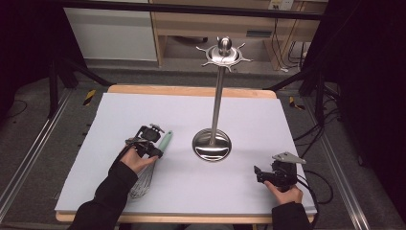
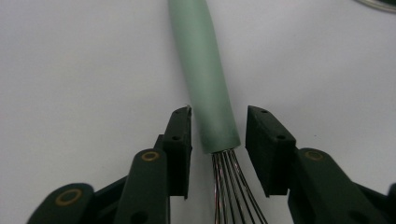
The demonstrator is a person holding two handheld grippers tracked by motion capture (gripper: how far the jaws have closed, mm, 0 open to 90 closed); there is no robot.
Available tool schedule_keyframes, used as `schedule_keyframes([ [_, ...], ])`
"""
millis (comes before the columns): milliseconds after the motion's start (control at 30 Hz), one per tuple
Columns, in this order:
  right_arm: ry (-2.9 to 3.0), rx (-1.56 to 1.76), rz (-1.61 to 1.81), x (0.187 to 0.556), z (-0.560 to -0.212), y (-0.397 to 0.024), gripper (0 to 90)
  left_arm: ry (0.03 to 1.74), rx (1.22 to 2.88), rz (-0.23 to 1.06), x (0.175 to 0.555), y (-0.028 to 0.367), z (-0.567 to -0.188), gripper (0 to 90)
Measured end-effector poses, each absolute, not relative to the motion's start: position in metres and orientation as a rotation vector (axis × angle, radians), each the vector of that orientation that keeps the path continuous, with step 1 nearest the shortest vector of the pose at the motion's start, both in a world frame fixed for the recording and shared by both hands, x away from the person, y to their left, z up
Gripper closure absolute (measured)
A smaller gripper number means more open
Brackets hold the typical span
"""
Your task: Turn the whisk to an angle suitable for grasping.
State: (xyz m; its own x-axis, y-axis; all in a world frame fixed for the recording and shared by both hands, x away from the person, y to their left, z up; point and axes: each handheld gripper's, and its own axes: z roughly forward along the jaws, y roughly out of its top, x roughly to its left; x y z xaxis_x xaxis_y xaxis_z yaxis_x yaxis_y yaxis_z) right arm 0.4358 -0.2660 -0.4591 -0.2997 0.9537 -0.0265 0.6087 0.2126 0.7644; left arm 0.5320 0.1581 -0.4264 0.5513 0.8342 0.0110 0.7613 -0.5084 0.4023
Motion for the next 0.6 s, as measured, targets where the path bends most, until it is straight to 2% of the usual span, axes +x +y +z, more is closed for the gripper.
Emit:
schedule_keyframes([
  [133,1.993,1.443,0.903,0.436,-0.459,-0.266,11.0,1.310,2.450,0.292,0.535,0.158,-0.425,55.6],
  [300,1.995,1.443,0.905,0.436,-0.459,-0.266,11.0,1.349,2.444,0.268,0.538,0.158,-0.431,55.4],
  [600,2.006,1.445,0.904,0.437,-0.460,-0.265,11.0,1.410,2.434,0.209,0.541,0.159,-0.447,65.4],
])
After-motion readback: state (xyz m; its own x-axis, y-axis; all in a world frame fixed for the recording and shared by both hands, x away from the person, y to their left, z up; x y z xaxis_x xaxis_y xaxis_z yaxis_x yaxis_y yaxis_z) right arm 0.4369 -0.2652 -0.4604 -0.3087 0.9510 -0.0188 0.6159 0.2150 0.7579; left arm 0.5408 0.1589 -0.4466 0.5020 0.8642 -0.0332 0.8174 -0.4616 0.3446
